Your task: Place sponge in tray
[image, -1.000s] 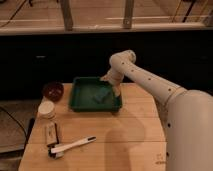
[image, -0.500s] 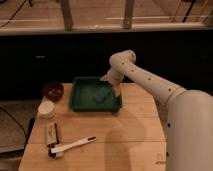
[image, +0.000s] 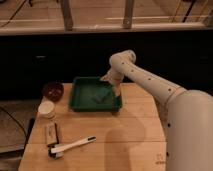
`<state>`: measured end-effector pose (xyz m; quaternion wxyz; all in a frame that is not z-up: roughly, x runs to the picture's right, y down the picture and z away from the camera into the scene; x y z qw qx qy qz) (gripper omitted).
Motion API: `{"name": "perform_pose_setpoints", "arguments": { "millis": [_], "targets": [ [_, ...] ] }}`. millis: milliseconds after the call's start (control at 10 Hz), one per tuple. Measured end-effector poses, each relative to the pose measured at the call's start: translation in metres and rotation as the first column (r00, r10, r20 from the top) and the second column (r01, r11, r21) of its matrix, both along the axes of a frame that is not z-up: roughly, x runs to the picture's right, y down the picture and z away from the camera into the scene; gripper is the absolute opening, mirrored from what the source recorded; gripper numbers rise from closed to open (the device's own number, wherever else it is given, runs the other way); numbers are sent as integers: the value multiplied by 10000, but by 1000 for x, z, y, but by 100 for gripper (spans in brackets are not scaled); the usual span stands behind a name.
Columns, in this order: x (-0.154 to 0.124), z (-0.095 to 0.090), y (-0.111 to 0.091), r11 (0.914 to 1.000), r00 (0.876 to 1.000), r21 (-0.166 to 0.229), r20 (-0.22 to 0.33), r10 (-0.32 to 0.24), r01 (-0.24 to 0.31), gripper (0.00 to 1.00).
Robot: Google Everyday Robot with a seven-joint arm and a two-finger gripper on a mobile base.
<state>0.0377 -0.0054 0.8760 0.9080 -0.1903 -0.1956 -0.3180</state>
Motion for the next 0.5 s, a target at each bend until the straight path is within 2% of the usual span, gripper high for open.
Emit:
{"name": "perform_pose_setpoints", "arguments": {
  "millis": [500],
  "targets": [
    [0,0,0,10000,10000,1,1,0,0,80]
  ]
}}
